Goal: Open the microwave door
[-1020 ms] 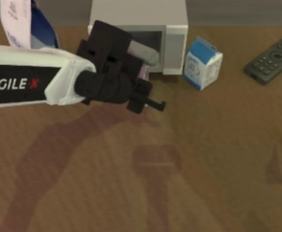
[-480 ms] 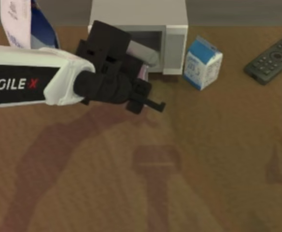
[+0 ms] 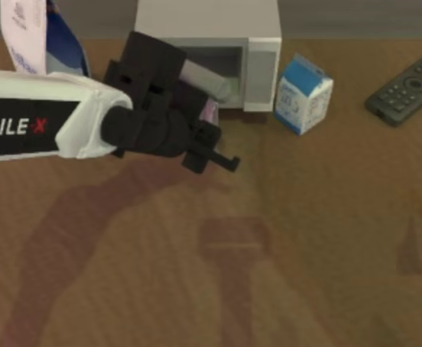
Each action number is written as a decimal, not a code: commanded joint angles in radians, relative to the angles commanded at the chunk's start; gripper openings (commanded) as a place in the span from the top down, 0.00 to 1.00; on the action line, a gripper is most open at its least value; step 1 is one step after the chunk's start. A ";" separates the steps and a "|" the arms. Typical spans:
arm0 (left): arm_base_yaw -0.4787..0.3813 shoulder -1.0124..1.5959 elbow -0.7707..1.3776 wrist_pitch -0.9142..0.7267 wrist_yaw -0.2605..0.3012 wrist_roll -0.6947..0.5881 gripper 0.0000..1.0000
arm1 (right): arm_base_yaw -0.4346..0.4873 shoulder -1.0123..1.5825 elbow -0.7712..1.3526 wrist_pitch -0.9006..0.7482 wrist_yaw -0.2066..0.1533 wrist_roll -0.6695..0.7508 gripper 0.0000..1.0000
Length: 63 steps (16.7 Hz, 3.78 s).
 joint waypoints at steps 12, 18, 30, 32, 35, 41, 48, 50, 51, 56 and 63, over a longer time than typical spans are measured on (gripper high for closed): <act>0.000 0.000 0.000 0.000 0.000 0.000 1.00 | 0.000 0.000 0.000 0.000 0.000 0.000 0.00; 0.000 0.000 0.000 0.000 0.000 0.000 1.00 | 0.000 0.000 0.000 0.000 0.000 0.000 0.00; 0.022 -0.019 -0.021 -0.003 0.048 0.055 1.00 | 0.000 0.000 0.000 0.000 0.000 0.000 0.00; 0.028 -0.021 -0.027 -0.004 0.056 0.067 1.00 | 0.000 0.000 0.000 0.000 0.000 0.000 0.00; 0.028 -0.021 -0.027 -0.004 0.056 0.067 1.00 | 0.000 0.000 0.000 0.000 0.000 0.000 0.00; 0.028 -0.021 -0.027 -0.004 0.056 0.067 1.00 | 0.000 0.000 0.000 0.000 0.000 0.000 0.00; 0.028 -0.021 -0.027 -0.004 0.056 0.067 1.00 | 0.000 0.000 0.000 0.000 0.000 0.000 0.00; 0.028 -0.021 -0.027 -0.004 0.056 0.067 1.00 | 0.000 0.000 0.000 0.000 0.000 0.000 0.00; 0.028 -0.021 -0.027 -0.004 0.056 0.067 1.00 | 0.000 0.000 0.000 0.000 0.000 0.000 0.00; 0.028 -0.021 -0.027 -0.004 0.056 0.067 1.00 | 0.000 0.000 0.000 0.000 0.000 0.000 0.00; 0.044 -0.034 -0.040 -0.011 0.096 0.111 1.00 | 0.000 0.000 0.000 0.000 0.000 0.000 0.00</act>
